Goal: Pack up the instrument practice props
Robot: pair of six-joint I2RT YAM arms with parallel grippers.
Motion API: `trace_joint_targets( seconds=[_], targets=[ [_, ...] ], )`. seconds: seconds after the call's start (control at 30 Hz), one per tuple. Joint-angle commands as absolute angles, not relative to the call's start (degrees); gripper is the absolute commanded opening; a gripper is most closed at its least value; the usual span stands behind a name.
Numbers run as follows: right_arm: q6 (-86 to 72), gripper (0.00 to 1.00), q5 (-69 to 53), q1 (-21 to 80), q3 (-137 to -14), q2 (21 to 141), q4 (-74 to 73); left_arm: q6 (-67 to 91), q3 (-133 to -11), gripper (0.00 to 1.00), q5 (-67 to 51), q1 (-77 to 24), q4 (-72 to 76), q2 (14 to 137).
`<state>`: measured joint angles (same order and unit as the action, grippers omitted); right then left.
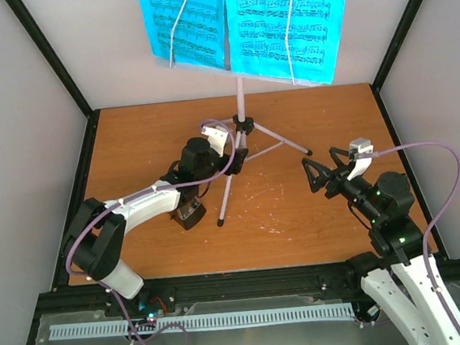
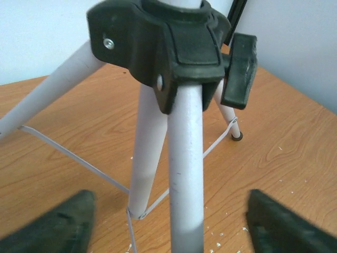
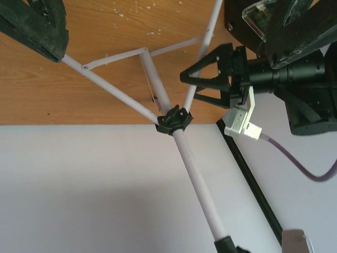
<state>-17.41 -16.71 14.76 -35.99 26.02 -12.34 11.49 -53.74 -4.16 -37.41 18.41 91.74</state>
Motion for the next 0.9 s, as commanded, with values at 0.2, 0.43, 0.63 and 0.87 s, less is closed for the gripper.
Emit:
trace_joint_targets(
  seconds=[0.2, 0.43, 0.63, 0.87],
  targets=[
    [-24.4, 1.0, -21.8, 14.9, -45.2, 25.7, -15.0, 9.8, -49.9, 1.0, -8.2, -36.8, 16.1, 76.1],
    [-31.3, 0.95, -33.5, 14.9, -57.2, 32.1, -16.4, 17.6, -53.2, 1.0, -22.9, -35.7, 5.5, 61.7],
    [-39.9, 0.86, -43.2, 14.9, -71.6, 41.3, -17.9, 28.8, -72.6, 0.99, -42.9, -32.9, -2.3, 63.0],
    [-42.6, 0.75, -44.8, 14.9, -83.0, 50.5, -15.0, 25.5, -101.4, 0.98, -37.2, -32.6, -21.1, 76.5]
  ],
)
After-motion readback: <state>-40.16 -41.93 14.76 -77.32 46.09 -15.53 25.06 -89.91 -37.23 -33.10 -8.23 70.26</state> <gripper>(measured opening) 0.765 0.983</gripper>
